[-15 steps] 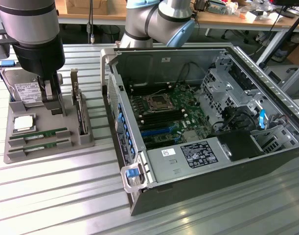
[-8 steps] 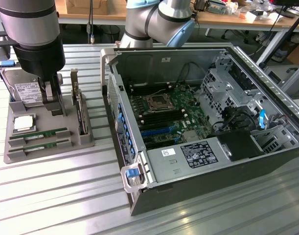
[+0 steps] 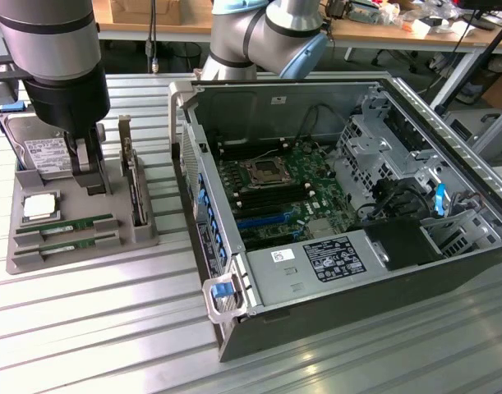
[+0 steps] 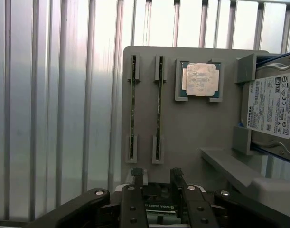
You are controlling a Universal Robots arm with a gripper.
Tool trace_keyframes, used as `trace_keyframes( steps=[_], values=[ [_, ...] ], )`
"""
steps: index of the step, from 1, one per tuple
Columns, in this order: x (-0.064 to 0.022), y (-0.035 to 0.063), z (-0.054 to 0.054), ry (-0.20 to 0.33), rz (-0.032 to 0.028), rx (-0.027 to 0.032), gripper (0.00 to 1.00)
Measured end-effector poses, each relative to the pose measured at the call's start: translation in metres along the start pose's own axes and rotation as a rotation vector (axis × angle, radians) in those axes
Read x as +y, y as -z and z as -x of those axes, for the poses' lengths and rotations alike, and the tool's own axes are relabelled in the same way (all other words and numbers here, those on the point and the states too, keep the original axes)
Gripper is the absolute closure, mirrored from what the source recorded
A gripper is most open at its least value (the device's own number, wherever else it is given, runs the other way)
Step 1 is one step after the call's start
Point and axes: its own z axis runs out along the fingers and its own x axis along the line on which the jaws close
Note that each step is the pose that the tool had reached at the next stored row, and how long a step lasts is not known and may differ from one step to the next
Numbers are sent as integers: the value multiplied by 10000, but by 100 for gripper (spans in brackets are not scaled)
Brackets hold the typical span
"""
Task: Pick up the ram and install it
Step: 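Pick up the ram and move it above insertion slot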
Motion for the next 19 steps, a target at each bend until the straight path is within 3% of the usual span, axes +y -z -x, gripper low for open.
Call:
trace_keyframes(
  steps=[19],
  values=[
    [0,-71,0,0,0,0,64]
  ],
)
